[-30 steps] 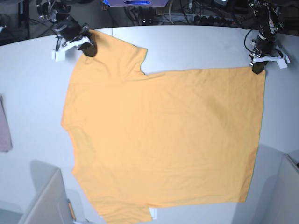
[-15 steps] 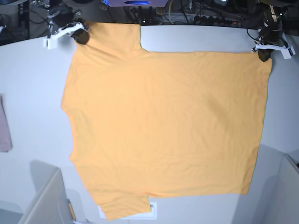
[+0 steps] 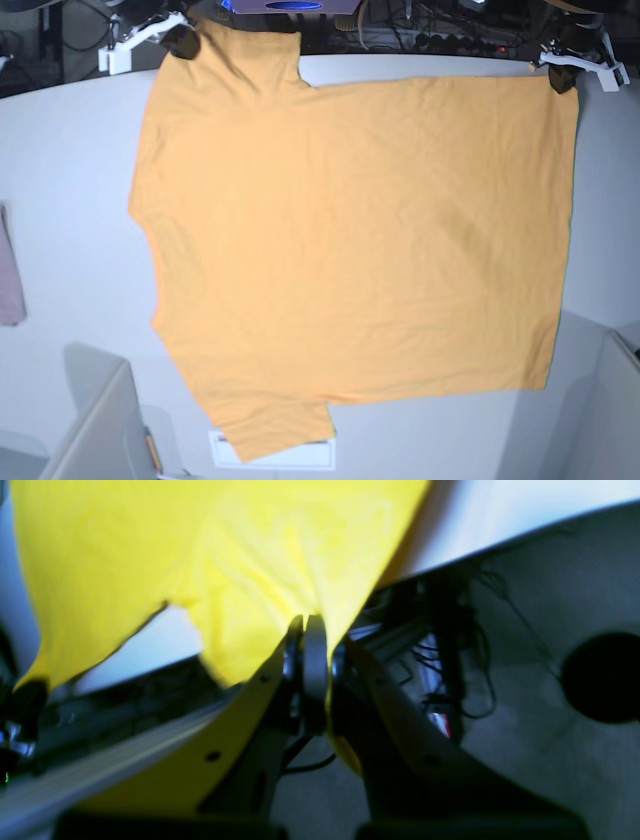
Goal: Fold the T-shirt properly
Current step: 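Lift the shoulders and pull the shirt toward the robot with both grippers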
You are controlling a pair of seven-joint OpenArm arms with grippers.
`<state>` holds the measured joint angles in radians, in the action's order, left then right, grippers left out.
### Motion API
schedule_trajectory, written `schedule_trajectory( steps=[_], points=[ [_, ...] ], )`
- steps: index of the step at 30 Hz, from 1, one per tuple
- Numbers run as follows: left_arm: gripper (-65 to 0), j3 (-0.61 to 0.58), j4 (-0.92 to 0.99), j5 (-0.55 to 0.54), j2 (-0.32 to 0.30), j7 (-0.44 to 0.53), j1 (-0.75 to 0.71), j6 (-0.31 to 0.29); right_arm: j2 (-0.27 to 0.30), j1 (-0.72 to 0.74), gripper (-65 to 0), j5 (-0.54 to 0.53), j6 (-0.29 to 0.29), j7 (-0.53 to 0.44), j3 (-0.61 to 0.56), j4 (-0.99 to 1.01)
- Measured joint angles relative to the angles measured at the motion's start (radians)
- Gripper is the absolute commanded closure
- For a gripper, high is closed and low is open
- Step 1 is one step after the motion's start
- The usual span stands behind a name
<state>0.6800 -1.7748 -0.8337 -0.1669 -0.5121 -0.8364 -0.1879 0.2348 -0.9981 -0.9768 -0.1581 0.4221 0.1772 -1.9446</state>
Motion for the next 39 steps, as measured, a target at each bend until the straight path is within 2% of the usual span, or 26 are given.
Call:
schedule_trajectory(
  steps=[2, 9, 12, 15, 21, 27, 30, 34, 39],
  points=[
    [0.0, 0.000, -0.014, 0.000, 0.000, 0.001, -0.021, 0.000, -0.001, -0.021, 0.0, -0.002, -0.045, -0.002, 0.000, 0.000],
    [0.0, 0.009, -0.088, -0.002, 0.000, -0.002, -0.082, 0.000, -0.003, -0.032, 0.0, -0.003, -0.105, 0.001, 0.000, -0.024],
    [0.0, 0.064, -0.093, -0.004, 0.026, 0.003, -0.080, -0.006, 0.003, -0.041, 0.0, -0.055, -0.158, 0.002, 0.000, -0.033],
    [0.0, 0.079, -0.090, 0.003, 0.031, -0.010, -0.061, 0.003, 0.003, -0.026, 0.0, -0.067, -0.173, 0.008, 0.000, -0.033],
    [0.0, 0.078, -0.096, 0.002, 0.030, -0.011, -0.016, 0.001, -0.003, 0.075, 0.0, -0.072, -0.176, 0.072, 0.000, -0.037],
    [0.0, 0.078, -0.095, 0.000, 0.026, -0.009, 0.047, 0.001, 0.008, 0.153, 0.0, -0.189, -0.174, 0.074, 0.000, -0.037],
    [0.0, 0.078, -0.095, 0.001, 0.028, -0.014, 0.066, 0.005, 0.044, 0.192, 0.0, -0.235, -0.175, 0.139, 0.006, -0.035],
    [0.0, 0.078, -0.095, -0.001, 0.028, -0.012, 0.102, 0.004, 0.045, 0.247, 0.0, -0.277, -0.171, 0.204, 0.053, -0.034],
    [0.0, 0.080, -0.095, 0.002, 0.028, -0.012, 0.142, 0.004, 0.042, 0.307, 0.0, -0.333, -0.106, 0.275, 0.101, -0.032]
  ],
)
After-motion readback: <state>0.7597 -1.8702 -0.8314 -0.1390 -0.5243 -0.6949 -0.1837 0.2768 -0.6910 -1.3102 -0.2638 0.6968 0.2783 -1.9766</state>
